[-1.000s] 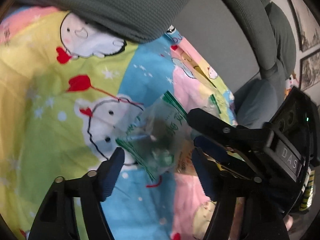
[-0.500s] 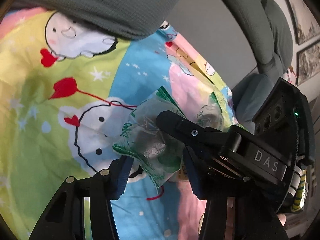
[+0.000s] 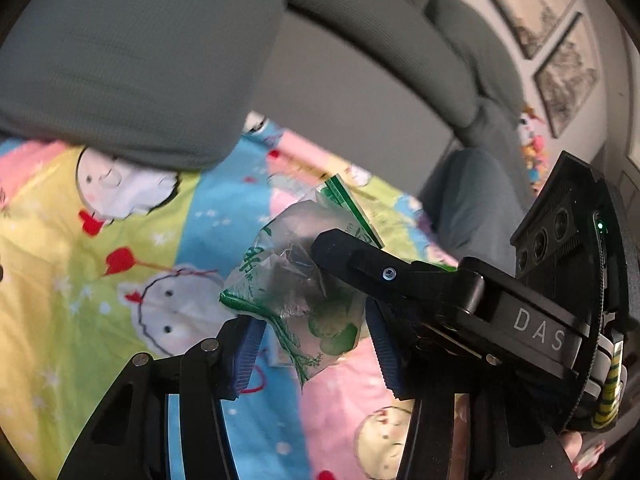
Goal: Organize objects
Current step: 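Close the right tool on the zip bag with green printing, then carry the zip bag with the right tool over the green-rimmed box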
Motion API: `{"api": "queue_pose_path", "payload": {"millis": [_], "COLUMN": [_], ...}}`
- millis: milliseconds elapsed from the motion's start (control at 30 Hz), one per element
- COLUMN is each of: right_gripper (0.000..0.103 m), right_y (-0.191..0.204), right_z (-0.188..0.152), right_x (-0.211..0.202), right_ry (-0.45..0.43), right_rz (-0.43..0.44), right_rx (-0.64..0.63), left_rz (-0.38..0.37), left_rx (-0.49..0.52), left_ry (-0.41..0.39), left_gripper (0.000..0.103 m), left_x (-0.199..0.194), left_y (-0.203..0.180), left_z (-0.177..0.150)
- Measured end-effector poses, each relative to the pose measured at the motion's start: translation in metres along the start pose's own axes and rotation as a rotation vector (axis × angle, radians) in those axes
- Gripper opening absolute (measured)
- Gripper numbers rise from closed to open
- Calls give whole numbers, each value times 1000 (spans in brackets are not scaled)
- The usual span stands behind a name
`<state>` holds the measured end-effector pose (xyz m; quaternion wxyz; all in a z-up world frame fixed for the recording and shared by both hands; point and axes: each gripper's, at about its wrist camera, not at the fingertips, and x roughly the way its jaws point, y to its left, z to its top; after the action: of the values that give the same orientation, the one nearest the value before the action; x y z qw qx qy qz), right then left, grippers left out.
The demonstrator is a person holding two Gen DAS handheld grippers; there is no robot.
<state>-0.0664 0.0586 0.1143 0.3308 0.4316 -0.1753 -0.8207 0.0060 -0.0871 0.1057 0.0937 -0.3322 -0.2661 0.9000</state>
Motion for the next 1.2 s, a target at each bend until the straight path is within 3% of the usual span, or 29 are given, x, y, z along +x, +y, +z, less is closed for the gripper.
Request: {"api": "queue_pose_path", "payload": {"millis": [233, 533, 1200], "right_gripper": [53, 53, 53], "right_y": [0, -6, -76], "right_z": [-6, -5, -14], "right_x": [-57, -102, -179], "right_ry": [-125, -223, -328], "right_rz": [32, -3, -105], "right_rx": [22, 16, 145], "left_rz": [-40, -101, -252], "left_rx": [116, 181, 252], "left_ry": [-76, -102, -19], "left_gripper": [52, 52, 52], "left_x": [-20, -21, 24], "left_y": [-43, -82, -159], "left_z": [-6, -10, -34]}}
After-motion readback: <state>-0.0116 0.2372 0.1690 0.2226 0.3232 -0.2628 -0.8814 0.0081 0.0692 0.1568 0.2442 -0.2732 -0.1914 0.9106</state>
